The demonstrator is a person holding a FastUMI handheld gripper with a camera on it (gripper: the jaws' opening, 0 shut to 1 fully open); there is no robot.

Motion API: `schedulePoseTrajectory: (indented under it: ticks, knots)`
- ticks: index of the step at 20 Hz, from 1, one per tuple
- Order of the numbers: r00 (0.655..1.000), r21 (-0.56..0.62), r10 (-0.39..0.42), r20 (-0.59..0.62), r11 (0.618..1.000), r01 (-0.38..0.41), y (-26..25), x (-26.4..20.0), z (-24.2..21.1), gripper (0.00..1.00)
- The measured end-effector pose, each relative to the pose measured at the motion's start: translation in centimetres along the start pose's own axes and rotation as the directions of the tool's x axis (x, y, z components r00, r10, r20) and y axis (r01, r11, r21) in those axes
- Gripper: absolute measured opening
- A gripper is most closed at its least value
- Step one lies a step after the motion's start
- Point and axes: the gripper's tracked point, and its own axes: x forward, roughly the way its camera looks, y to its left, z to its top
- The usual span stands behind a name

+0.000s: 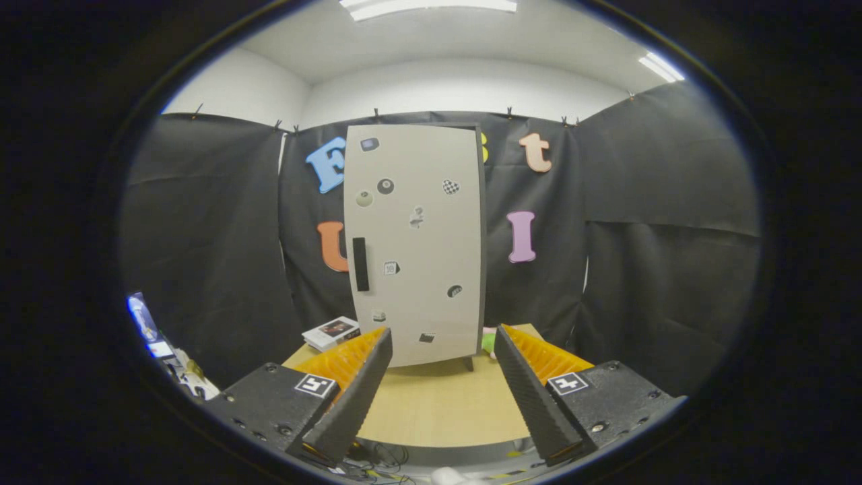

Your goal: Open the shoe cabinet door, grab the shoes and put them into the shoe cabinet, then close the shoe cabinet door.

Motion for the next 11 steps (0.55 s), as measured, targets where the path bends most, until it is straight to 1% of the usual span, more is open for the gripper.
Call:
schedulePoseTrajectory:
  ticks: [4, 11]
  knots:
    - [1.0, -0.004, -0.005, 0.012, 1.0, 0.005, -0.09, -0.3, 0.38, 0.99]
    - [1.0, -0.009, -0.002, 0.001, 1.0, 0.002, 0.53, -0.29, -0.07, 0.99]
